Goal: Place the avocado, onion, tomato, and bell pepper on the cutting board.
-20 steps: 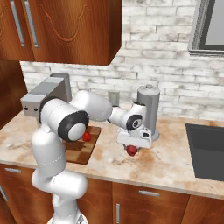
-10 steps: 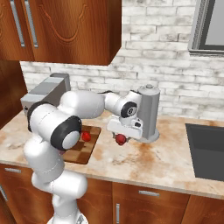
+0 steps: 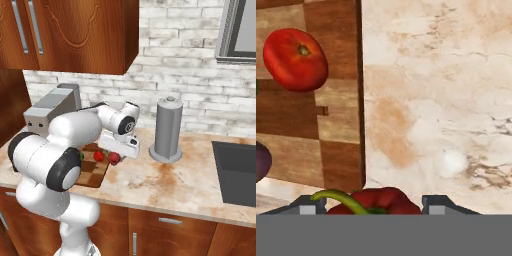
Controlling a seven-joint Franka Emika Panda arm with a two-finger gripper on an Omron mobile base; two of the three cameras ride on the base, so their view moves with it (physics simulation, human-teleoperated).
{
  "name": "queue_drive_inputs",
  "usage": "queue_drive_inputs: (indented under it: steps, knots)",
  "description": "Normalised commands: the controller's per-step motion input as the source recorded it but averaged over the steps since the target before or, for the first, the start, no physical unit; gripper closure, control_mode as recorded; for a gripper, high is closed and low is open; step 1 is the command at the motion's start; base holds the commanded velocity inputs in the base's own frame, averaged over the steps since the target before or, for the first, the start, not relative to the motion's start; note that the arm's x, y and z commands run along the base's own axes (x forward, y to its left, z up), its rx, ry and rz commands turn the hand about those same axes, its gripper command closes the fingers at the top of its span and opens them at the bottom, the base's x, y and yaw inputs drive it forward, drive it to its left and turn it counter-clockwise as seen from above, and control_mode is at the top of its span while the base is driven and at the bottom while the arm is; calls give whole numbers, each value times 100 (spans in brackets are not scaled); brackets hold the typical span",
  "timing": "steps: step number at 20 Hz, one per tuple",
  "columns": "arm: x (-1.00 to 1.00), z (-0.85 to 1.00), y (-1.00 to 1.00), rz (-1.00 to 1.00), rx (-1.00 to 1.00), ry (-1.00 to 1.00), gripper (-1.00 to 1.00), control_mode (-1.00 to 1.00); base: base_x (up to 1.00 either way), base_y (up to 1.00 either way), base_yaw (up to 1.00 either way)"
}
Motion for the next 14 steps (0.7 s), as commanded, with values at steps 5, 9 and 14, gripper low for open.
queue_drive_inputs:
  steps: [5, 9, 14]
  knots:
    - [-5, 1, 78, 0, 0, -8, 100, -100, 0, 0, 0]
    - [0, 0, 55, 0, 0, 0, 100, -100, 0, 0, 0]
    - [17, -23, 19, 0, 0, 1, 100, -100, 0, 0, 0]
